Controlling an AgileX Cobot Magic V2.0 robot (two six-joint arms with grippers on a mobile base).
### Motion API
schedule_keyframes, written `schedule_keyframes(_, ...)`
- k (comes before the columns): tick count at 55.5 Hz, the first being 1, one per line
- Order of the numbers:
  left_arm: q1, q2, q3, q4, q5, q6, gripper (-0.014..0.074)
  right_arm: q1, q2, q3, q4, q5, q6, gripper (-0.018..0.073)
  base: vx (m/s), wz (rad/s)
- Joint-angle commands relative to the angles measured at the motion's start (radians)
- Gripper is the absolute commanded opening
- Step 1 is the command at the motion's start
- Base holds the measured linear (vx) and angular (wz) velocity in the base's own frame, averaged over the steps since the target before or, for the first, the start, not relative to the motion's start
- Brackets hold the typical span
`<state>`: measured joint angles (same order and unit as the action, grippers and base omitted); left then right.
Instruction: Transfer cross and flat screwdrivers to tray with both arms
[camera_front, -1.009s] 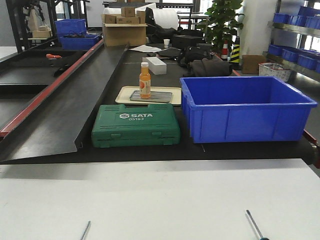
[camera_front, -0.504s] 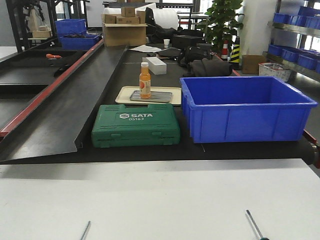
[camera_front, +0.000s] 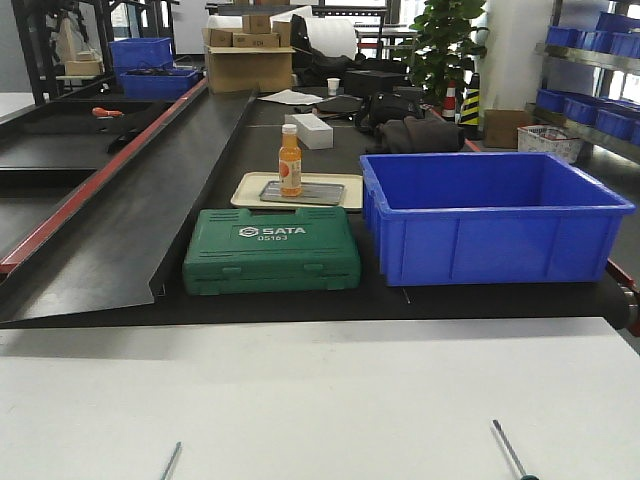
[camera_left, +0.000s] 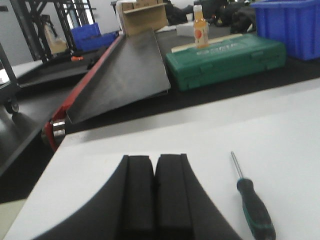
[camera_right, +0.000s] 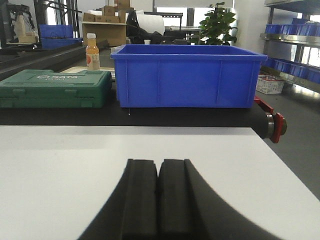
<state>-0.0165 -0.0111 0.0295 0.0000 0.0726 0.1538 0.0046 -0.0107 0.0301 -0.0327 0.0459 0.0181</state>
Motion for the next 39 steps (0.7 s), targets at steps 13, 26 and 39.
schedule_keyframes(13,0.0,0.051,-0.286,-0.144,-0.133,-0.237,0.0,-0.007,0.04,-0.258,-0.009,-0.063,0.003,-0.0008,0.0,0.0)
schedule_keyframes(26,0.0,0.48,-0.657,-0.135,0.068,-0.116,0.0,-0.007,0.426,-0.588,-0.008,0.023,-0.063,-0.0008,0.0,0.0)
schedule_keyframes(39,0.0,0.797,-0.785,-0.137,0.134,-0.106,0.0001,-0.007,0.74,-0.69,-0.004,-0.004,-0.012,-0.0008,0.0,0.0)
